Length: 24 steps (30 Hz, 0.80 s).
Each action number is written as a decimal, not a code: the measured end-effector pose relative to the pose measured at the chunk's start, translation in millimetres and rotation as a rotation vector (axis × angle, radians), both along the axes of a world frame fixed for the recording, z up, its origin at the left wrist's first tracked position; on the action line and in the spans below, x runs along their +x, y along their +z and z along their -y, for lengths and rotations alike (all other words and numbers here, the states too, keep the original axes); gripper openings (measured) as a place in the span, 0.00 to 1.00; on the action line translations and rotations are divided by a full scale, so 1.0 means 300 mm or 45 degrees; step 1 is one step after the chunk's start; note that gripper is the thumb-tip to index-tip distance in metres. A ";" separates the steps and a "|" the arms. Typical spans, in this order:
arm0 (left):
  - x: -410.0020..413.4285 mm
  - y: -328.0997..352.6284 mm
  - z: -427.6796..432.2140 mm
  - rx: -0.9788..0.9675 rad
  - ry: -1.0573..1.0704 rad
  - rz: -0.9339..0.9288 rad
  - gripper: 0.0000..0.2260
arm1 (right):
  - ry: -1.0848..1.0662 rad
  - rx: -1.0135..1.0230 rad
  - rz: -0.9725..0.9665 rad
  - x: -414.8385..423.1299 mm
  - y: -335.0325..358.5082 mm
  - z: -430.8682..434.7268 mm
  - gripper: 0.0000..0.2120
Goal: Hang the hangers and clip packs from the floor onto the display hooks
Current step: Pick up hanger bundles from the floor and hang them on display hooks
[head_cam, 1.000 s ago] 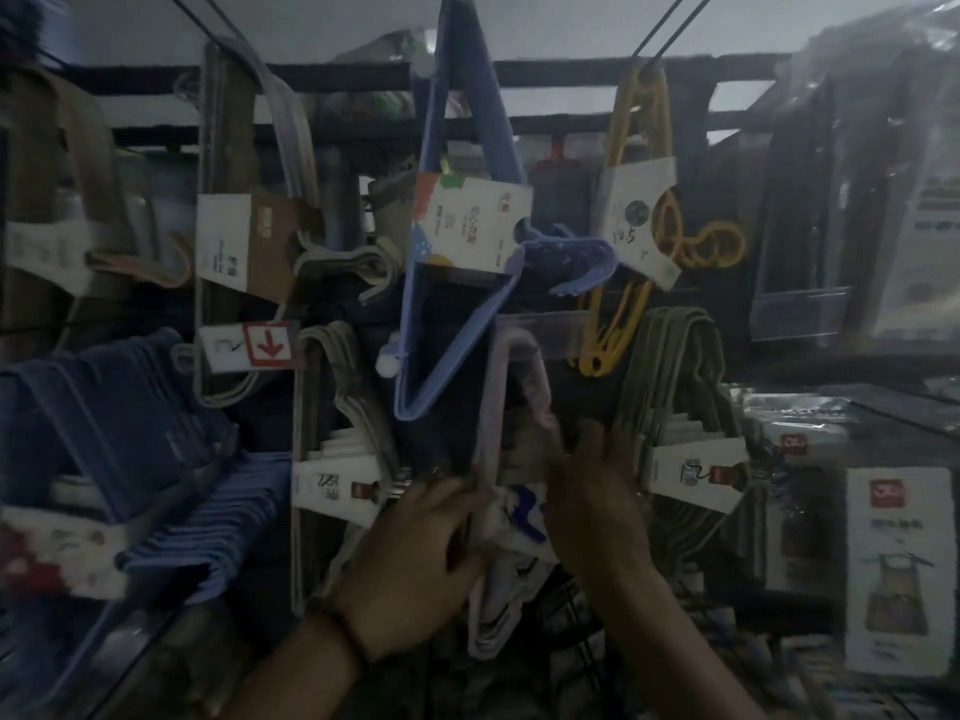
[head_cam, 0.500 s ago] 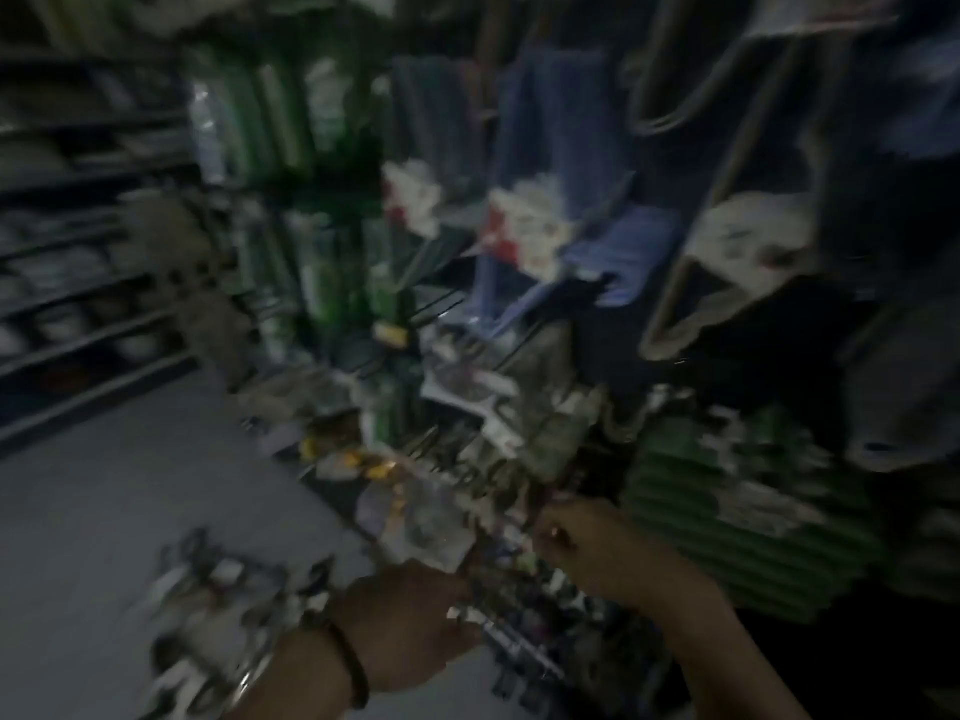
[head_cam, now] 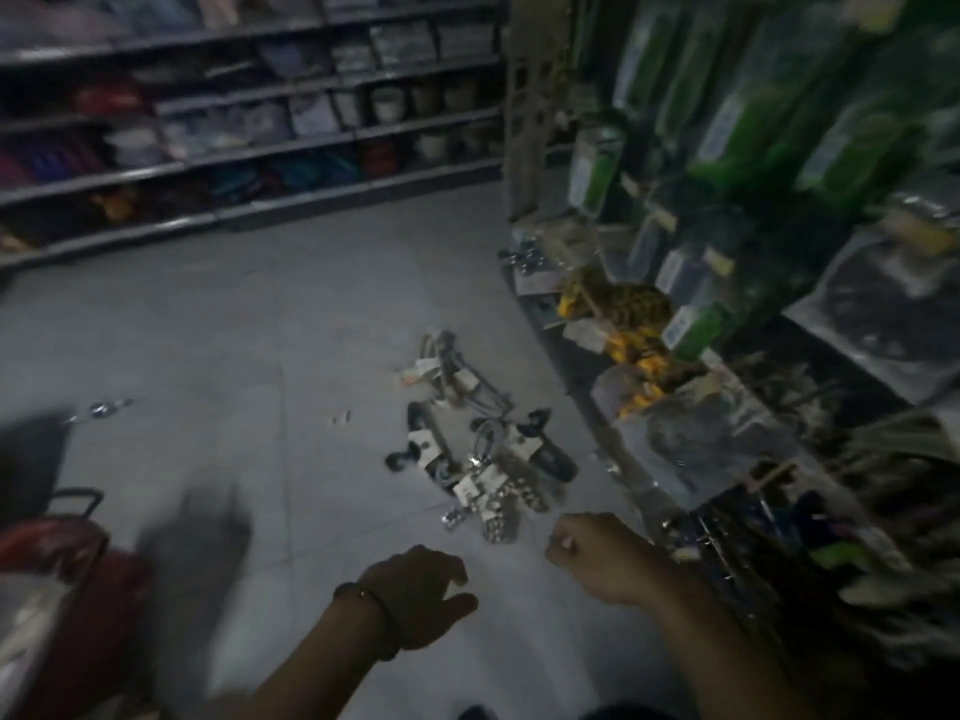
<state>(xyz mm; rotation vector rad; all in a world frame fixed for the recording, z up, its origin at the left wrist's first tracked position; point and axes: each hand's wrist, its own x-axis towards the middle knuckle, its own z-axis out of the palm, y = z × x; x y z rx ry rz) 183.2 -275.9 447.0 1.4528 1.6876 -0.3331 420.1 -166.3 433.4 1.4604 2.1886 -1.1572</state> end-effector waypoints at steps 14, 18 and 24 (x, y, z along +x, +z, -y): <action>-0.451 -0.436 -0.546 -0.063 0.456 0.072 0.14 | 0.038 -0.186 -0.010 -0.532 -0.553 -0.762 0.09; -0.532 -0.718 -0.811 -0.125 0.479 0.129 0.14 | -0.028 -0.317 0.064 -0.610 -0.877 -1.005 0.12; -0.617 -1.309 -1.100 -0.285 0.439 0.233 0.15 | -0.010 -0.389 0.281 -0.674 -1.461 -1.278 0.16</action>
